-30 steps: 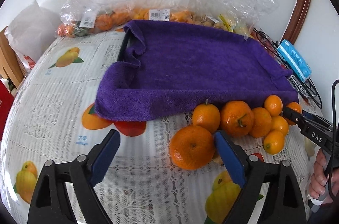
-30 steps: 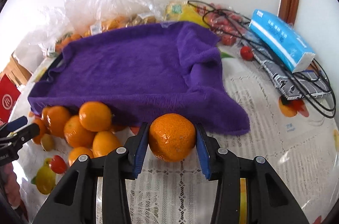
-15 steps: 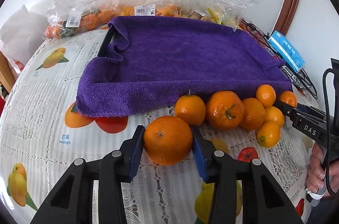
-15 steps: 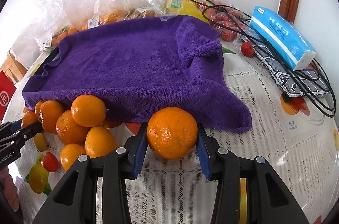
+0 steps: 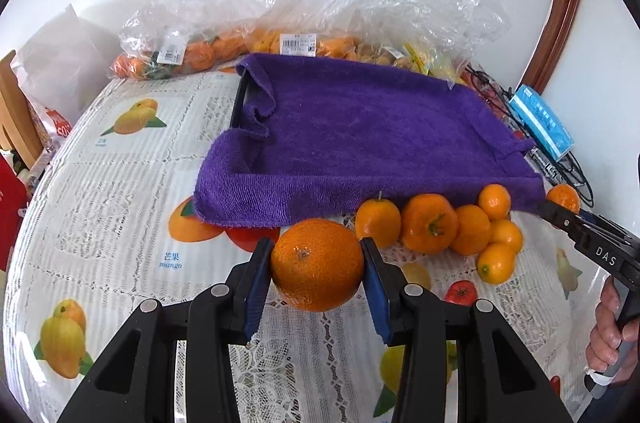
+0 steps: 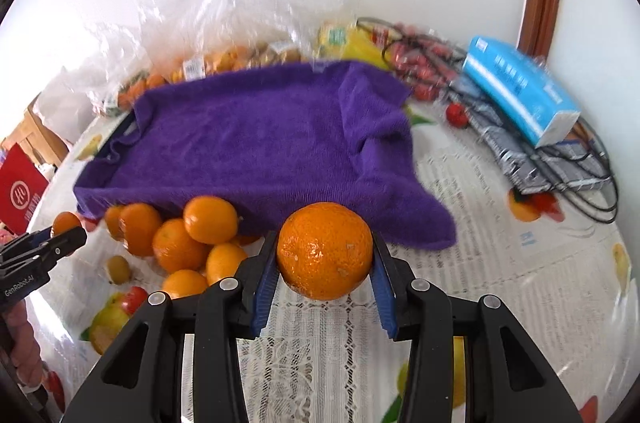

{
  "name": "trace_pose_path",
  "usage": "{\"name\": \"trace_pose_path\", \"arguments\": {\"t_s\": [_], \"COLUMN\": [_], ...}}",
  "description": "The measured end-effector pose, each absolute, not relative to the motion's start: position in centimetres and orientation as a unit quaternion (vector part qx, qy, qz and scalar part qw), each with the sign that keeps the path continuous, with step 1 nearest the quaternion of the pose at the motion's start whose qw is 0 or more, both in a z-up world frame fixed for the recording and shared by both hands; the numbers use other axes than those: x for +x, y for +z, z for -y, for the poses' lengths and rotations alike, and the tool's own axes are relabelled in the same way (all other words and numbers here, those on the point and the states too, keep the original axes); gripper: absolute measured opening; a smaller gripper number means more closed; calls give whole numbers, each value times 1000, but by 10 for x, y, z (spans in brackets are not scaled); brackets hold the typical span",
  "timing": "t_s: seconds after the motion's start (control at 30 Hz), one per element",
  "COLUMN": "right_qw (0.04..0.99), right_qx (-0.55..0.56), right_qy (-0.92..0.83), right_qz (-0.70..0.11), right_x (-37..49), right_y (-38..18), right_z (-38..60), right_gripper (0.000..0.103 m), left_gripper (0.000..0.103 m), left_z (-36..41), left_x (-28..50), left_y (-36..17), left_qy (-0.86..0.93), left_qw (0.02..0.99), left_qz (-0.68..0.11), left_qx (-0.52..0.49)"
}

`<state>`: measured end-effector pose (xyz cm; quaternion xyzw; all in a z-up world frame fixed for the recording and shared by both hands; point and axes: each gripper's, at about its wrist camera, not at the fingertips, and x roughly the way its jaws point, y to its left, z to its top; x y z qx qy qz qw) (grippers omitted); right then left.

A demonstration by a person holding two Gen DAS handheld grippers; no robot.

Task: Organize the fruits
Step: 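Lift the left tool's orange onto the purple towel while the right tool carries its orange there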

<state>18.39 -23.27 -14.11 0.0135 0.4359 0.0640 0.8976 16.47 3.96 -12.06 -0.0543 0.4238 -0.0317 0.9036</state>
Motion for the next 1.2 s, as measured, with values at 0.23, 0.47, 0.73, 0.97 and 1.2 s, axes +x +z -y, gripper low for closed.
{"name": "trace_pose_path", "arguments": {"t_s": [0.23,0.47,0.73,0.97,1.2], "right_qw": [909,913,913,915,918], "right_qx": [17,28,20,15,11], "right_qy": [79,93,103,105,103], "right_qz": [-409,-397,-395,-389,-384], "right_x": [185,200,235,272,305], "right_y": [-99,-75,-67,-62,-65], "right_z": [227,217,200,192,191], "right_gripper": [43,43,43,43,43], "left_gripper": [41,41,41,41,41], "left_z": [-35,-37,-46,-45,-41], "left_x": [159,168,204,242,278], "left_y": [-90,-71,-57,-51,-51], "left_qy": [-21,-21,-18,-20,-24], "left_qw": [911,914,917,919,919], "left_qz": [-408,-401,-393,-389,-390], "left_qx": [-60,-58,-57,-56,-48]}}
